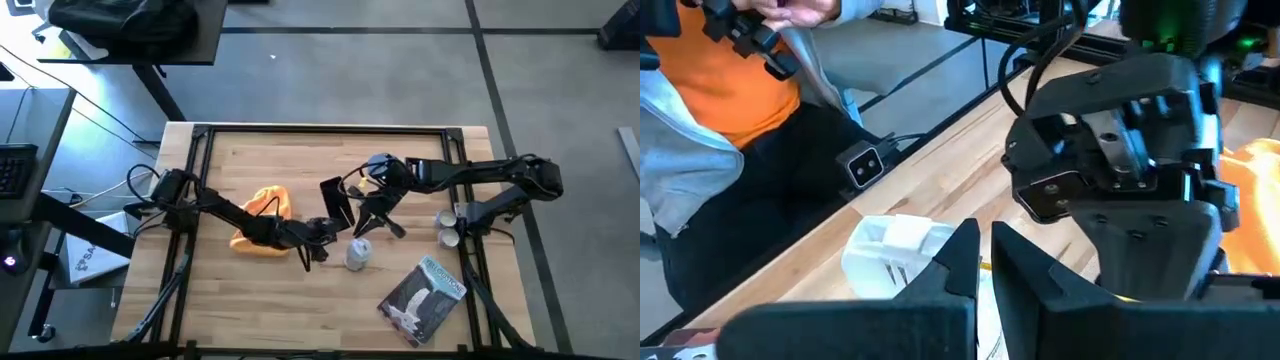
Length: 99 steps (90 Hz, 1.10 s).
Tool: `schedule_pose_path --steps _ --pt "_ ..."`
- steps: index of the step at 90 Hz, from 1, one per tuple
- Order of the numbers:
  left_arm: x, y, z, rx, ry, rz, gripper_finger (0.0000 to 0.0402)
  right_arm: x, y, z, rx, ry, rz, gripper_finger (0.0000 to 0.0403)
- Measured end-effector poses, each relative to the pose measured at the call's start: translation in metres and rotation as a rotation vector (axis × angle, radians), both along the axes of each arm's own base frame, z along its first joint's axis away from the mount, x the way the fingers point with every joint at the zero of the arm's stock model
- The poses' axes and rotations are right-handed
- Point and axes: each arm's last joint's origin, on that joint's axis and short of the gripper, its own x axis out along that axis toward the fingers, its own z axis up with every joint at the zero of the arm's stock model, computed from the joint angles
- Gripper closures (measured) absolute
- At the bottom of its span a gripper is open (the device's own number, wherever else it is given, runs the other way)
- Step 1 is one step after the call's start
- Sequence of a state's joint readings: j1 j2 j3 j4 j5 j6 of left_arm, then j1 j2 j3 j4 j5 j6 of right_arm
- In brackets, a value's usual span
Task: Apply microfiber cloth
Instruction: Spray the pink cellphone with the spray bottle
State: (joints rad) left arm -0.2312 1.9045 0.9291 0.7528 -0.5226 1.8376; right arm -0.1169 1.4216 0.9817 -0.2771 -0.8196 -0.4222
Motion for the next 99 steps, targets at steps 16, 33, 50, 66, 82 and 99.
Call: schedule_pose_path --steps 16,33,50,66,82,99 --pt "0.001 0.006 -0.001 -0.03 -0.005 0.035 0.0391 0.0 0.0 0.0 0.003 0.007 -0.002 0.0403" --pt "0.001 0.022 0.003 0.008 -0.038 0.223 0.0391 -0.001 0.0 -0.001 0.003 0.011 -0.001 0.0403" --pt "-0.001 0.01 0.004 0.024 -0.04 0.208 0.0391 -0.001 0.0 -0.001 0.004 0.017 -0.001 0.0403" --pt "-0.003 0.011 0.006 0.061 -0.05 0.326 0.0391 -0.001 0.0 -0.001 0.005 0.023 -0.001 0.0403" --pt "-0.007 0.005 0.019 0.044 -0.105 0.335 0.0391 -0.001 0.0 -0.002 0.006 0.027 -0.002 0.0403" --pt "-0.019 -0.004 0.029 0.038 -0.12 0.329 0.0391 -0.002 0.0 -0.002 0.008 0.032 -0.002 0.0403"
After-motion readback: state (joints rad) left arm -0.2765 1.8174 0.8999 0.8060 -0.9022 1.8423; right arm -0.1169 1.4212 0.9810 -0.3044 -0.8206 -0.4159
